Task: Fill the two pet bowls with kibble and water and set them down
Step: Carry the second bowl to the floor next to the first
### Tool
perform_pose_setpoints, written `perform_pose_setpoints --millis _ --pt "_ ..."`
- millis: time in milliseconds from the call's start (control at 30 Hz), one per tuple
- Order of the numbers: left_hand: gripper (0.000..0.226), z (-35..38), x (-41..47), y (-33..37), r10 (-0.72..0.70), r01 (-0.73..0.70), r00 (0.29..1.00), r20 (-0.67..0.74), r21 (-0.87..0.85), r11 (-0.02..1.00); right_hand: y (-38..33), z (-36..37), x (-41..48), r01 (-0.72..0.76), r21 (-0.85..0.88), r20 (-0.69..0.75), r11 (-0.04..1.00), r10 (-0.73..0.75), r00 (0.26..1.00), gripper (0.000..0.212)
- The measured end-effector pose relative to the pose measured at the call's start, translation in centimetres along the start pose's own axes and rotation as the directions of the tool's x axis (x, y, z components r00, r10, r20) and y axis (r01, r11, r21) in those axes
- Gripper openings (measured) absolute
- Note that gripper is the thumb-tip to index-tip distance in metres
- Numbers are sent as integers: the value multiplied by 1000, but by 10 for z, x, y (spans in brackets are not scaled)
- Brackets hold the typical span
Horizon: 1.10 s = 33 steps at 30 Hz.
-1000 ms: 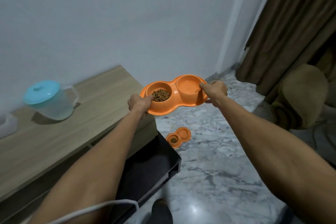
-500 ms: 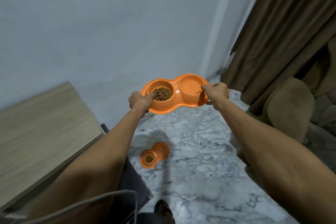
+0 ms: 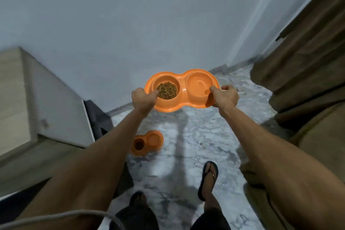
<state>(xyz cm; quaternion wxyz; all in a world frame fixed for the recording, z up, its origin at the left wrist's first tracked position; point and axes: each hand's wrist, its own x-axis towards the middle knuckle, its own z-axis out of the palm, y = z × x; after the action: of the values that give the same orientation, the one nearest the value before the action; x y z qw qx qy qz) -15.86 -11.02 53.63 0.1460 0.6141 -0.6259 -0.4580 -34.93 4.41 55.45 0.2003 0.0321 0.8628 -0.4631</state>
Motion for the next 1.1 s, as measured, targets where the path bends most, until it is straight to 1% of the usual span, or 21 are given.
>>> perform_pose_setpoints --millis 100,167,300,367,500,567,667,733,800,900,967,1100 --pt "42 45 16 -22 -42 41 998 -39 -24 999 26 27 55 -7 -42 76 999 10 997 67" --pt "38 78 32 -46 -67 65 996 -63 -37 997 47 48 91 7 -78 112 997 2 994 68" --pt "53 150 72 -114 -111 109 986 -122 -21 994 108 93 156 18 -145 179 989 8 984 69" --pt "53 186 91 -151 -117 117 982 -147 -11 993 151 117 187 24 -155 197 988 7 980 68" --pt "52 258 126 -222 -132 137 979 -154 25 990 244 166 243 6 -178 204 984 31 979 61" --pt "47 292 143 -261 -145 154 979 -146 52 987 290 187 267 -16 -197 205 980 57 977 61" --pt "38 343 167 -320 -225 230 964 -142 18 973 356 216 299 -57 -214 194 975 100 976 60" --pt "44 374 180 -353 -267 272 952 -151 13 962 393 231 317 -76 -237 188 968 123 974 56" --pt "44 401 191 -382 -281 289 948 -152 29 957 423 244 329 -100 -232 181 967 144 973 52" --pt "38 434 205 -417 -345 348 924 -166 -15 937 462 263 345 -118 -244 186 963 165 969 47" --pt "38 453 212 -433 -370 371 911 -180 -30 928 483 273 358 -101 -270 191 957 157 969 49" --pt "39 479 221 -455 -387 380 908 -164 -73 922 510 289 375 -82 -314 194 946 149 970 54"
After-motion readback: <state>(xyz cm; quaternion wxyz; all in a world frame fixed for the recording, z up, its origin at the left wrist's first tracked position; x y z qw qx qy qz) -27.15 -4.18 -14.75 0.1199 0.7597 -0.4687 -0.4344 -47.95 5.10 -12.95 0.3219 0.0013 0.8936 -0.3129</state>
